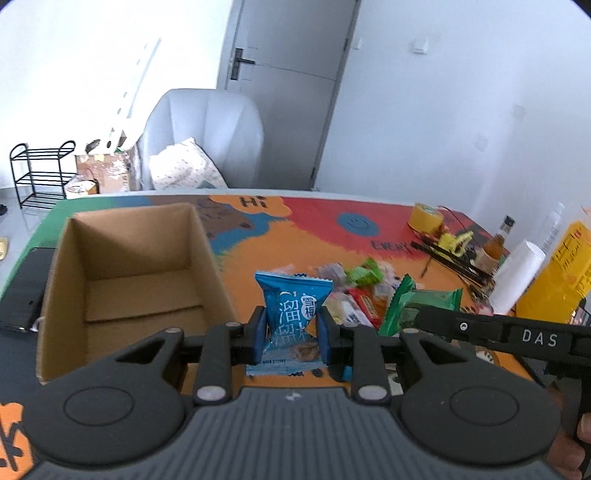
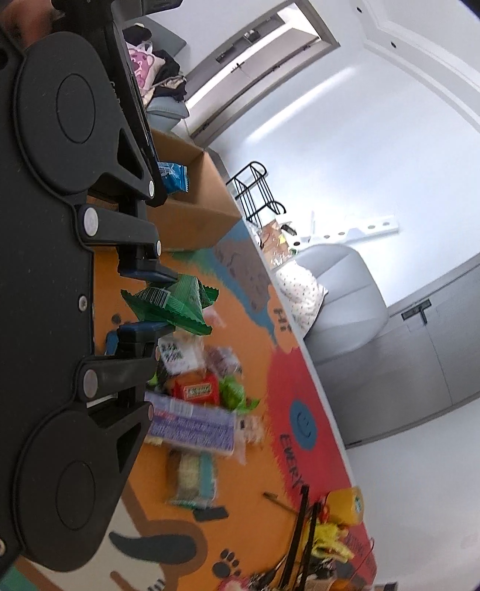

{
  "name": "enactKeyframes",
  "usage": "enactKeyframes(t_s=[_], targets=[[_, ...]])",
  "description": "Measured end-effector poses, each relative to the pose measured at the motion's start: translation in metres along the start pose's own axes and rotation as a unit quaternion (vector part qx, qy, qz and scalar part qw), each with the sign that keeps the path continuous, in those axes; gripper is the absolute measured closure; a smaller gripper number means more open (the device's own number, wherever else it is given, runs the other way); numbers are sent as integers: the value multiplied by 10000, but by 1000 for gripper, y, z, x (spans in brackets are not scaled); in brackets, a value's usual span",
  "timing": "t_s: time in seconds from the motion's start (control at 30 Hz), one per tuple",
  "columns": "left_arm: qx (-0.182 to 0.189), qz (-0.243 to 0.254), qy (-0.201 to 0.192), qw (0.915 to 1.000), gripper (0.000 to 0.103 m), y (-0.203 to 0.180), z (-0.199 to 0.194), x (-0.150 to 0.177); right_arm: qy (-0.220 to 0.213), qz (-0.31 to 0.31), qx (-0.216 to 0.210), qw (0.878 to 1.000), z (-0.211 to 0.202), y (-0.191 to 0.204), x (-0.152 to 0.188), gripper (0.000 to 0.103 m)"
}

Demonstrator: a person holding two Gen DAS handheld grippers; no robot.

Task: Organize snacks
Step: 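Carry the blue bag into the box and open the left tool while the right tool carries the green packet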

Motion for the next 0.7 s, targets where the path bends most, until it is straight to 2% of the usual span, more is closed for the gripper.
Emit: enactKeyframes(t_s=[0.47,0.7], targets=[[-551,-432,-145,9974,76,66,-14,-8,158,-252,-343,9990,34,43,-6,83],[-745,-681,-6,9949,76,97,-7,-6,230,-387,-460,9979,47,65,-7,83]])
Point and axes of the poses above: each gripper's, at about its wrist camera, not at the fingertips, and z roughly the way its jaws point, y to its left, x to its underside, the point moved 1 cm from there along z, roughly the way its jaws point, and after that the axes turned 2 degrees about -y, right-handed, at the moved point
